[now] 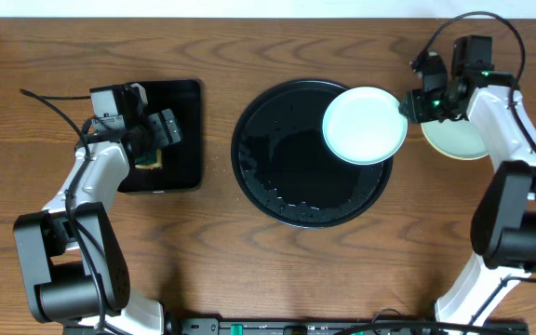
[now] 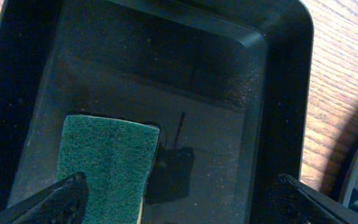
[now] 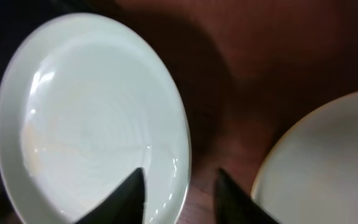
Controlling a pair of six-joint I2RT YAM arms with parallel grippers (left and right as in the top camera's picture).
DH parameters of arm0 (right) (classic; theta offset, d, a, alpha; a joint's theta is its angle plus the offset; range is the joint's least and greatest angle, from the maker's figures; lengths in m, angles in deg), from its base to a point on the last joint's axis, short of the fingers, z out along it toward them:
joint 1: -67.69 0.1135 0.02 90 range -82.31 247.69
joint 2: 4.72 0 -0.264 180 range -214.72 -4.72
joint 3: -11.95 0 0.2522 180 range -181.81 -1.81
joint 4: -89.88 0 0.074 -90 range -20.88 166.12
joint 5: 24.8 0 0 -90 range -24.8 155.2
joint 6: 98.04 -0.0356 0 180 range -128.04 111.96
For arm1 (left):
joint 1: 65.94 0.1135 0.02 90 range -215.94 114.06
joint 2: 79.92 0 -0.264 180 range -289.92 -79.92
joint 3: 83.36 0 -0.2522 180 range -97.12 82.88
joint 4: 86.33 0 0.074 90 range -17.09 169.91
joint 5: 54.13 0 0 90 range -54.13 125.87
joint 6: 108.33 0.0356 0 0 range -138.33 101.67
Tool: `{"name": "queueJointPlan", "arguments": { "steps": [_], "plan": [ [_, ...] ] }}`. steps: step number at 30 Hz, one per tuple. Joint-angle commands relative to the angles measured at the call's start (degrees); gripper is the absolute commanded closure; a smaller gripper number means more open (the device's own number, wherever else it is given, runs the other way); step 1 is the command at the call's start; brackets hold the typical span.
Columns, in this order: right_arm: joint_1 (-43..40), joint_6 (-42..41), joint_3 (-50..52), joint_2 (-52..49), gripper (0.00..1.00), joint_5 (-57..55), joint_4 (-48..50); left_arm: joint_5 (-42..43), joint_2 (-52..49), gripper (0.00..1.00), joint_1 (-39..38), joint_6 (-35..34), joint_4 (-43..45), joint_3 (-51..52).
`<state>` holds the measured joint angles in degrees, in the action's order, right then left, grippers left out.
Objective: Clean dirty plates on tray and stack at the side
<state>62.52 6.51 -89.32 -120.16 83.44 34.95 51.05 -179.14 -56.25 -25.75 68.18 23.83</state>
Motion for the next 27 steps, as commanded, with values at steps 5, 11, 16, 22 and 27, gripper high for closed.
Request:
{"name": "queueJointPlan", "arguments": {
  "steps": [5, 11, 16, 22, 27],
  "plan": [
    [-0.1, 0.7, 0.3, -2.9, 0.69, 1.5, 0.0, 0.7, 0.5, 0.06, 0.2, 0.5, 0.0, -0.2],
    [0.2, 0.7, 0.3, -3.0, 0.70, 1.6, 0.3, 0.7, 0.5, 0.06, 0.2, 0.5, 0.0, -0.2],
    [0.9, 0.7, 0.5, -3.0, 0.74, 1.5, 0.4, 0.7, 0.5, 0.06, 0.2, 0.5, 0.0, -0.2],
    [1.1, 0.7, 2.8, -3.0, 0.75, 1.5, 3.2, 0.7, 0.5, 0.06, 0.2, 0.5, 0.0, -0.2],
    [1.1, 0.6, 3.4, -3.0, 0.90, 1.6, 4.6, 0.7, 0.5, 0.06, 0.2, 0.5, 0.0, -0.2]
  ]
}}
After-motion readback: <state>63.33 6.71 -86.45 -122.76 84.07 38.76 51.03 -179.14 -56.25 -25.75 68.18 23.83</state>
